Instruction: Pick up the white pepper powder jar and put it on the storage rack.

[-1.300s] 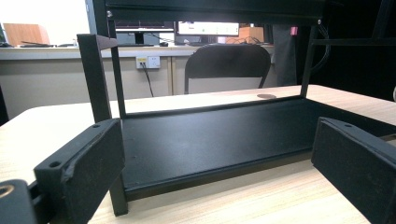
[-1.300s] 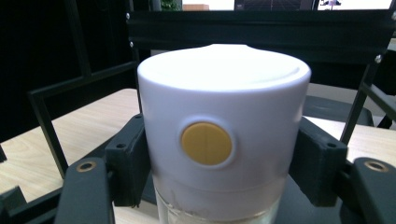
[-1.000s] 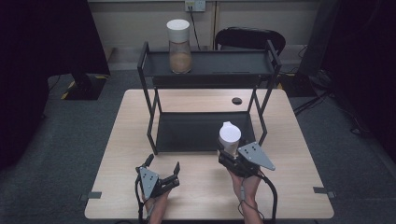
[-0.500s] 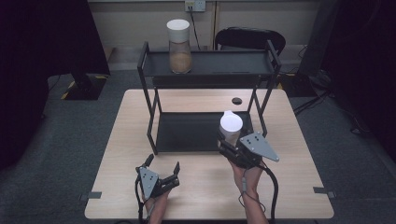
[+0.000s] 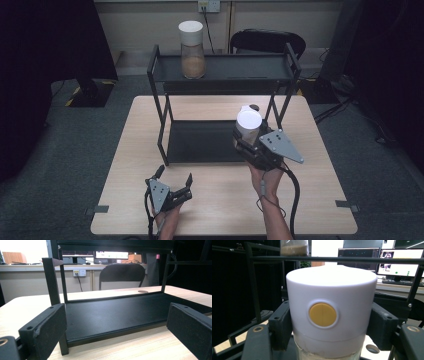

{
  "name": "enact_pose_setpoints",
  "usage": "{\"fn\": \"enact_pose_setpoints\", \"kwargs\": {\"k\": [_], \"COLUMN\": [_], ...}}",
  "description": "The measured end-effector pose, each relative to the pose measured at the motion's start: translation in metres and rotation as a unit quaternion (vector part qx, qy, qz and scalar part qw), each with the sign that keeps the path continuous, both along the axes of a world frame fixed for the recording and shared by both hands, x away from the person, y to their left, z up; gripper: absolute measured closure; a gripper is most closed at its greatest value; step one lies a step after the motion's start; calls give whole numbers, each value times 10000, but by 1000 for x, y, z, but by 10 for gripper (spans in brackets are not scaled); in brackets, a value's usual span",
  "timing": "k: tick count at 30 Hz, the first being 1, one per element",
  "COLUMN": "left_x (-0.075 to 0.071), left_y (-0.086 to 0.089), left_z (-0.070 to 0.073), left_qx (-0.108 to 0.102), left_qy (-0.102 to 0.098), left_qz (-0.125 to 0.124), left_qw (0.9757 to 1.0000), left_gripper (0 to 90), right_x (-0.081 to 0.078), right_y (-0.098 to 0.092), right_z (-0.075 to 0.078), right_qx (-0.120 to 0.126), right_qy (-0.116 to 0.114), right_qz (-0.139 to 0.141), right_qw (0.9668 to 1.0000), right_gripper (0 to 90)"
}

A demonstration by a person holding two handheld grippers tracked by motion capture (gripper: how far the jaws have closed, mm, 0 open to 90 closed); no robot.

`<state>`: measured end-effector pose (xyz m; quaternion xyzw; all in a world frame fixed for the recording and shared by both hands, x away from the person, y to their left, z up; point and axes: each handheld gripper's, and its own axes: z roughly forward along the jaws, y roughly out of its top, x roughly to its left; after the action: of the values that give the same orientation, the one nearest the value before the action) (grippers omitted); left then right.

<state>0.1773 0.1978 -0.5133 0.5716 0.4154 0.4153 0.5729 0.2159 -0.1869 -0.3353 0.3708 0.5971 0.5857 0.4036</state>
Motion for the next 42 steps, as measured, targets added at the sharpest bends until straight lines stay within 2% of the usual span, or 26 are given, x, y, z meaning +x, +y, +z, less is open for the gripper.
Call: {"fn": "enact_pose_setpoints", "kwargs": {"k": [17, 21, 42], "left_x": [0, 0, 0], "left_y": [0, 0, 1], "left_z": [0, 0, 0], "left_qx": [1, 2, -7], "left_qy": [2, 3, 3], "left_qz": [-10, -9, -34], "left_qw": [10000, 10000, 10000], "left_gripper": [25, 25, 24], "right_x": [18, 22, 52], "right_y": [3, 8, 20], "right_z": [24, 28, 64], "right_qx": [75, 31, -20], "right_qy": [-220, -273, -328], "right_qz": [-52, -80, -39], "right_qw": [9997, 9996, 9995], "right_gripper": [305, 305, 305]}}
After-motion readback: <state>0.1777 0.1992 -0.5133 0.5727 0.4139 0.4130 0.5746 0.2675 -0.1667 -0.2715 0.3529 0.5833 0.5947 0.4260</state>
